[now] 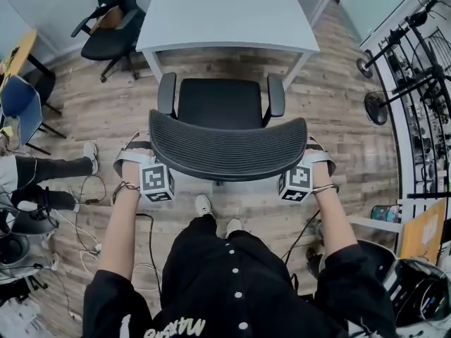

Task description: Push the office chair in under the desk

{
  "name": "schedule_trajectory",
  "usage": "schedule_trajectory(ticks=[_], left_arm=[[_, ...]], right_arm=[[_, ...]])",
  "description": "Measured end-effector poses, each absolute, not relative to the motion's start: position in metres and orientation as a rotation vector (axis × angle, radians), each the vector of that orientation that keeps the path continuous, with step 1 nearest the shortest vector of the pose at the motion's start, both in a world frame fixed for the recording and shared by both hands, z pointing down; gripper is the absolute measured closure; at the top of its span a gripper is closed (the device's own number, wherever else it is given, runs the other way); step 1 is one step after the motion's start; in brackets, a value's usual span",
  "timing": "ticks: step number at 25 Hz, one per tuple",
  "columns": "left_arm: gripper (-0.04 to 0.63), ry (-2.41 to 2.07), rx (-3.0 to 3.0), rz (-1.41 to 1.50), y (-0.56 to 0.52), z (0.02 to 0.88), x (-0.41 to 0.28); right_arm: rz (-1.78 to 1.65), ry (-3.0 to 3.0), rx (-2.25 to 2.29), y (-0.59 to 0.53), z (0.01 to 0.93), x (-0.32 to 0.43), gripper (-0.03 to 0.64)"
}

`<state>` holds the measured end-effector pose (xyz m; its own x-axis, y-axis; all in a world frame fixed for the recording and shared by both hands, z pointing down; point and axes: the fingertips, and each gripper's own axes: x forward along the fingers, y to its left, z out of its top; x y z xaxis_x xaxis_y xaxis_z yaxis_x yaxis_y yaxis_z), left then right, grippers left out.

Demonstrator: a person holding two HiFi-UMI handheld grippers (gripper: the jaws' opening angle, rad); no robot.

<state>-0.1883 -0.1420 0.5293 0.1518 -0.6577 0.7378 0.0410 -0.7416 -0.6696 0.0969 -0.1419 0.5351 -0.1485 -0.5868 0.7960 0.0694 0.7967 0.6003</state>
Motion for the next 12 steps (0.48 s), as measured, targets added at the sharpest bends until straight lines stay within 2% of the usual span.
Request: schedule_trajectory(ticks=[12], left_arm=[[0.492,0.564,-1.89,-1.628,-0.187,0.528,-0.189]], right_arm=[[-0.596,-1.633,0.438,-0.184,0.532,0.095,0.518]])
